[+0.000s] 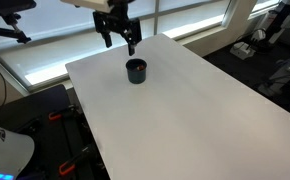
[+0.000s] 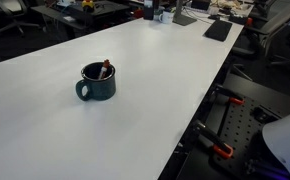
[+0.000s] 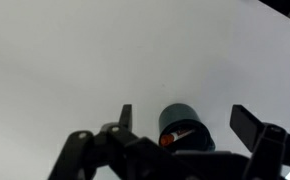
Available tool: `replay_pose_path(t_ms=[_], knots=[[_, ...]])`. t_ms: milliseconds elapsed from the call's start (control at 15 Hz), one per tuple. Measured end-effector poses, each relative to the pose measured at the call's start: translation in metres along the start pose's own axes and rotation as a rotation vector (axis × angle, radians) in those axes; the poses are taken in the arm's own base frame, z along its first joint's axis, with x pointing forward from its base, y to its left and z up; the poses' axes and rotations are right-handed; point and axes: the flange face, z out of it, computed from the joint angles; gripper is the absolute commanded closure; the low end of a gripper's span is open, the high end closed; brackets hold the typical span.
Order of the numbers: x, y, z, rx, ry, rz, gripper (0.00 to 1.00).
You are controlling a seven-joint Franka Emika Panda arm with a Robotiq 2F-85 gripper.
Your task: Remove the orange marker from the cup and put it on the table
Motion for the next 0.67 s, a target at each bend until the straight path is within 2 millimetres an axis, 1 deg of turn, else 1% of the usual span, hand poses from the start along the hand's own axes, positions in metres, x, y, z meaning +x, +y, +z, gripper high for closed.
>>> replay_pose_path(t_ms=[200,400,533,667], knots=[[0.017,0.014,0.035,0.009,-0.058,-0.155,0.0],[0.04,0.031,0.058,-0.013,-0.093,-0.187,0.0],[0.047,0.034,0.064,-0.012,-0.1,-0.189,0.0],[0.048,0.035,0.063,-0.013,-0.099,-0.189,0.0]])
